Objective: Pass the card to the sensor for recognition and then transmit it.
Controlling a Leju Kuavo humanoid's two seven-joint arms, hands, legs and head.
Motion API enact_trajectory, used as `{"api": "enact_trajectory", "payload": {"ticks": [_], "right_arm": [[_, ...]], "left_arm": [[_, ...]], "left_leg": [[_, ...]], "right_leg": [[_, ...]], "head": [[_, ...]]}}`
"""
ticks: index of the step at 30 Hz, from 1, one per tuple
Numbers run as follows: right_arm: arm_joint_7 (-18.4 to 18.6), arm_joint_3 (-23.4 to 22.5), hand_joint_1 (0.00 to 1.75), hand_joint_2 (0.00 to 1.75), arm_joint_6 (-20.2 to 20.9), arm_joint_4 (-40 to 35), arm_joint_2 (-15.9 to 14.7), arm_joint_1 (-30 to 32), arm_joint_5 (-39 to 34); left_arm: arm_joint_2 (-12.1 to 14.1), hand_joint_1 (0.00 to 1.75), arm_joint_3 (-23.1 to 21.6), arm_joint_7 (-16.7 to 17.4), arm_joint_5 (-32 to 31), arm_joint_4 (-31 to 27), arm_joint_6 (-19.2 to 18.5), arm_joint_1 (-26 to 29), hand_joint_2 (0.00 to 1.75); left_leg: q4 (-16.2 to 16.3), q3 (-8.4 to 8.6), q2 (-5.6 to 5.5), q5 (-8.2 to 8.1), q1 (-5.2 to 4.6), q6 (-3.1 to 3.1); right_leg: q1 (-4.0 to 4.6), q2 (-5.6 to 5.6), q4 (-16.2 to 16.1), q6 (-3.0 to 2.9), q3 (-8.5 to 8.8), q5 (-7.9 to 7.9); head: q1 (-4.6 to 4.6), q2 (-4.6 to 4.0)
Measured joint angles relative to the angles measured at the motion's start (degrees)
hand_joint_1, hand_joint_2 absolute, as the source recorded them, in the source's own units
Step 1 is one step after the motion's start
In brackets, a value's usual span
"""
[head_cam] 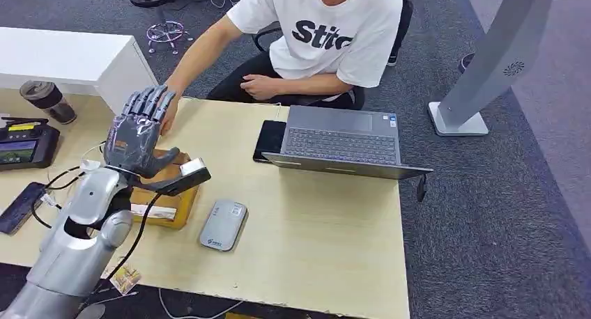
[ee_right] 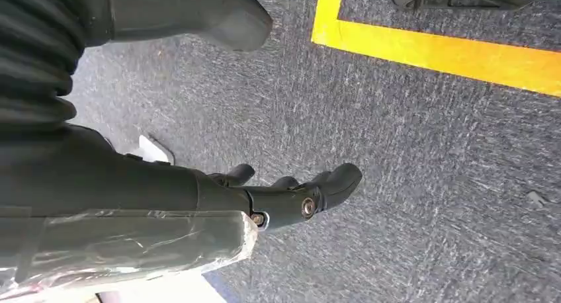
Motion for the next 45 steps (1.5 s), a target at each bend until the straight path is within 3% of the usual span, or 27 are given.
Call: {"api": "enact_trajectory", "payload": {"ticks": [6, 17, 37, 45], "right_arm": [[0.0, -0.96, 0.0, 1.75, 0.0, -0.11, 0.0, 0.22, -0.98], [-0.02, -2.45, 0.0, 1.75, 0.0, -0.37, 0.02, 0.42, -1.81], [-0.02, -2.75, 0.0, 1.75, 0.0, -0.39, 0.02, 0.5, -2.1], [-0.02, -3.87, 0.0, 1.75, 0.0, -0.5, 0.02, 0.6, -2.8]], "left_arm": [[1.77, 0.0, -0.02, 0.76, 1.42, -5.57, -2.69, 4.64, 1.75], [4.83, 0.0, -0.09, 2.18, -2.89, -14.29, -0.74, 14.69, 1.75], [6.16, 0.0, -0.07, 2.34, -3.11, -17.0, -1.31, 18.04, 1.75], [9.26, 0.0, -0.02, 3.13, -4.83, -20.98, -2.25, 26.29, 1.75]], "left_leg": [[-0.01, -0.01, 0.02, 0.0, 0.0, 0.0], [-0.02, -0.01, 0.02, -0.01, 0.0, 0.0], [-0.02, -0.02, -0.01, -0.01, 0.0, 0.0], [-0.04, -0.01, 0.07, -0.04, 0.01, -0.01]], "right_leg": [[0.0, 0.01, 0.0, 0.0, -0.01, -0.02], [0.0, -0.01, -0.01, 0.01, -0.02, -0.03], [0.0, -0.03, 0.0, 0.01, 0.03, -0.03], [0.01, 0.03, 0.0, 0.0, -0.01, -0.08]], "head": [[0.0, 0.0], [0.0, 0.0], [0.02, 0.0], [0.02, 0.0]]}}
